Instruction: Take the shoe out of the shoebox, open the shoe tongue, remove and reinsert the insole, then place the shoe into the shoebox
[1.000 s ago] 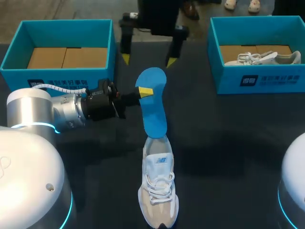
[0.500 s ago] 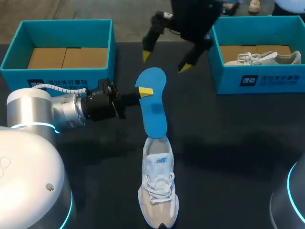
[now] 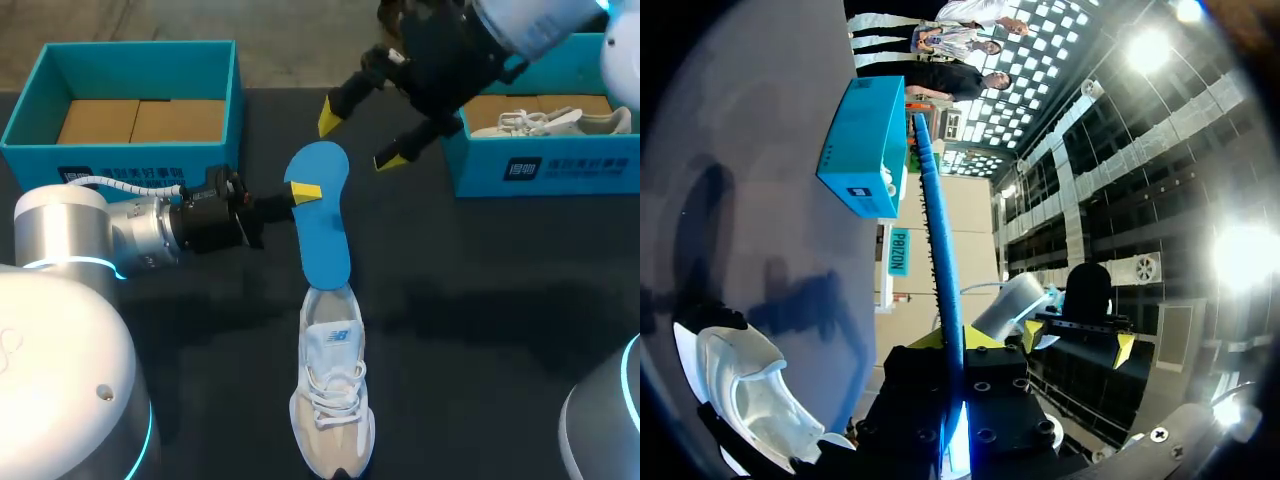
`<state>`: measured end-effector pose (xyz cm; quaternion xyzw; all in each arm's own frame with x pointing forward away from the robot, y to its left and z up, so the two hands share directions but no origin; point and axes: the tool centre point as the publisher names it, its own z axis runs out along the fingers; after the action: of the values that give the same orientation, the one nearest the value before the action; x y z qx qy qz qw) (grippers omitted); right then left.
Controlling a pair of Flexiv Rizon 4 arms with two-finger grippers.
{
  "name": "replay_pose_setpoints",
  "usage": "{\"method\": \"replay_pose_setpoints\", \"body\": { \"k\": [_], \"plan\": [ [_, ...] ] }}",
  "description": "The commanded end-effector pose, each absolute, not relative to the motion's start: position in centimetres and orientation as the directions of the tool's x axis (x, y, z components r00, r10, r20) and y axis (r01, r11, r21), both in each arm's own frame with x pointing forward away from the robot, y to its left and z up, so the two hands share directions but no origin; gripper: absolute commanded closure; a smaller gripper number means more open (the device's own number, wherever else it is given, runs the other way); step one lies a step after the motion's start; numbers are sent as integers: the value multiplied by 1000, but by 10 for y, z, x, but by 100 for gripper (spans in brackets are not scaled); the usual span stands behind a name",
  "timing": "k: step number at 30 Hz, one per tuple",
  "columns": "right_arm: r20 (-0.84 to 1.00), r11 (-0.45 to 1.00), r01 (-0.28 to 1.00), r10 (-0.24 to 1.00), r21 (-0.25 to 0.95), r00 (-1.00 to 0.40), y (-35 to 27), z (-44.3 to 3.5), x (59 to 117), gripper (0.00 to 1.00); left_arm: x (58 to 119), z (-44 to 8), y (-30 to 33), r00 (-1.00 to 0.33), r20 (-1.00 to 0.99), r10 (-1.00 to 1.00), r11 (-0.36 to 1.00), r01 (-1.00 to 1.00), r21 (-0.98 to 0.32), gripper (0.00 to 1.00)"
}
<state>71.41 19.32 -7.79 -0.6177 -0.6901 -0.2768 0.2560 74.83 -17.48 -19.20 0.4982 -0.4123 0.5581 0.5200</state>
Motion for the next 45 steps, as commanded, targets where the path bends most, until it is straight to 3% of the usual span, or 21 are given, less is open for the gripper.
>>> {"method": "replay_pose_setpoints", "body": {
  "k": [1,16,39,45],
  "plan": [
    [975,60,995,202,79,-90,186,-87,705,0,748,-192,-175,37,985,168,-121,-991,58,100],
    [995,62,995,62,75,-79,186,-97,706,0,748,-192,-175,37,985,168,-121,-991,58,100],
    [995,60,997,80,47,-52,183,-116,714,0,748,-192,-175,37,985,168,-121,-991,58,100],
    [996,45,998,81,39,-42,178,-116,713,0,747,-183,-171,-151,977,151,-127,-983,-132,100]
  ]
}}
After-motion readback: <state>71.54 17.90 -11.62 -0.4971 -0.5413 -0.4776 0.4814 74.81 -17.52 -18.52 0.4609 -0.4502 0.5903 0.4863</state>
